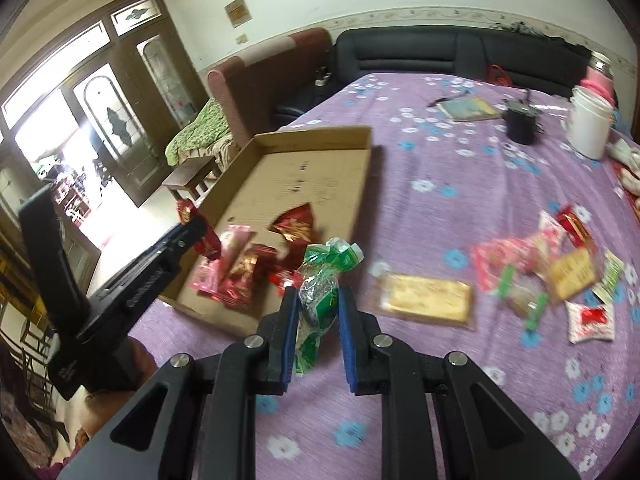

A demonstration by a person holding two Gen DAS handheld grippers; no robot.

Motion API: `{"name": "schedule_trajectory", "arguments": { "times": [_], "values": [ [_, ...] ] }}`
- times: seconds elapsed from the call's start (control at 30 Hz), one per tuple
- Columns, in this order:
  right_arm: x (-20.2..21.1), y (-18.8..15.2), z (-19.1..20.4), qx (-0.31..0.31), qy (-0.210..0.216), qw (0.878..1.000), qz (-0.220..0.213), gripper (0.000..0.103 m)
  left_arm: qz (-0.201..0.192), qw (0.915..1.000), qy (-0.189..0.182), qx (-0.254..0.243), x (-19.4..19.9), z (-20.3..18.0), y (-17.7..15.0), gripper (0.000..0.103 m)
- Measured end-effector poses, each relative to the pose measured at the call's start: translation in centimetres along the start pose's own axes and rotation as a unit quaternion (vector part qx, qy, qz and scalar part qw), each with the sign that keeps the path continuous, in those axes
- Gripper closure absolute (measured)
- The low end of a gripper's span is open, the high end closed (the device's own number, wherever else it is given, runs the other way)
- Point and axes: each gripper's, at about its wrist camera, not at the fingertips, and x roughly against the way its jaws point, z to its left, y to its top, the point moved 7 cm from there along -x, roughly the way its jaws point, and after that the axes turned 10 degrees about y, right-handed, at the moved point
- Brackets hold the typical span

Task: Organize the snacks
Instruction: 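Carry the red packet and green candy over the cardboard tray with both tools, then open both tools to drop the red packet and green candy into the tray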

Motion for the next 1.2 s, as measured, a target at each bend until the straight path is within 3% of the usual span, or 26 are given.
{"name": "schedule_trajectory", "arguments": {
  "times": [0.13,0.53,0.73,1.2],
  "values": [
    [-2.7,0.7,1.8,0.015,0.006,1.0,0.014,0.084,0.011,0.9999,0.01,0.006,-1.5,0.8,-0.3,0.081],
    [-8.4,0.2,2.3,0.033,-0.004,0.998,0.045,0.084,0.068,0.9972,-0.018,0.023,-4.4,0.4,-1.2,0.081],
    [-9.3,-0.5,1.6,0.03,-0.005,0.998,0.053,0.084,0.071,0.9974,-0.009,-0.002,-4.6,-0.6,-1.4,0.081],
    [-8.9,-0.9,1.7,0.043,-0.01,0.998,0.041,0.084,0.071,0.9975,0.001,0.0,-4.7,-0.4,-1.3,0.081]
  ]
}}
